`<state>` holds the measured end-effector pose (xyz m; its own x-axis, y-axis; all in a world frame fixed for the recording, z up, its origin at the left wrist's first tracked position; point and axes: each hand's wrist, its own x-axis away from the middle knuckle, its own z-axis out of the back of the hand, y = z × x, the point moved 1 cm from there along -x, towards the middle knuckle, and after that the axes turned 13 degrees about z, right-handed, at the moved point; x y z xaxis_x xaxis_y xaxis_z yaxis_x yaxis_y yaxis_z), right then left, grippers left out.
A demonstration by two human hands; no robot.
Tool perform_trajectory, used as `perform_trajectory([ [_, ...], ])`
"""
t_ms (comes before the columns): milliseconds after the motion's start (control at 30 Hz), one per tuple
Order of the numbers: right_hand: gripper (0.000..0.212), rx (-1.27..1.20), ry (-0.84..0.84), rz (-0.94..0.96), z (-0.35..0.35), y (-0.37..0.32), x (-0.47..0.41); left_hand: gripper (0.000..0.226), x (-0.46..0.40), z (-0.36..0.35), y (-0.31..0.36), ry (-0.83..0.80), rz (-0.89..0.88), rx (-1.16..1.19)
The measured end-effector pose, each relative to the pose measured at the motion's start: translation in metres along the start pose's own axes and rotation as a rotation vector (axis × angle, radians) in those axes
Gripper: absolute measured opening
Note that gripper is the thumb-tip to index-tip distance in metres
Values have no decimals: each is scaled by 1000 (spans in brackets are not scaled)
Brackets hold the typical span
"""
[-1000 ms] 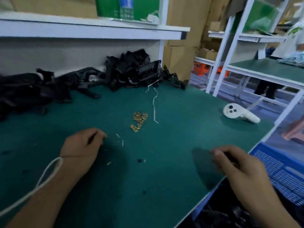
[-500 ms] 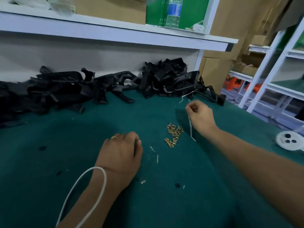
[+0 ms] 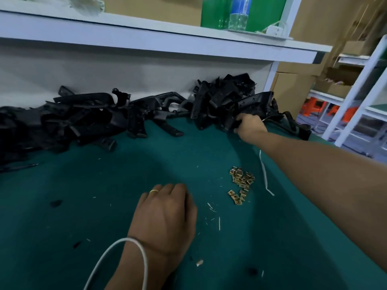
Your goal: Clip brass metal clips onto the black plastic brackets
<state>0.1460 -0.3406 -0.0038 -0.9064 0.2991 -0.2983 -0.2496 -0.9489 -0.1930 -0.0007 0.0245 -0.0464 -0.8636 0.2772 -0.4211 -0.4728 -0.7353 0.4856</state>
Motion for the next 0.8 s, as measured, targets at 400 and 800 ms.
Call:
perform_trajectory([
  [400, 16, -1112, -30, 328, 61, -116, 192, 50, 3, 2, -1, 143, 58, 9],
  [800, 17, -1267, -128, 413, 27, -122, 230, 44, 4, 6, 3, 43, -125, -112],
])
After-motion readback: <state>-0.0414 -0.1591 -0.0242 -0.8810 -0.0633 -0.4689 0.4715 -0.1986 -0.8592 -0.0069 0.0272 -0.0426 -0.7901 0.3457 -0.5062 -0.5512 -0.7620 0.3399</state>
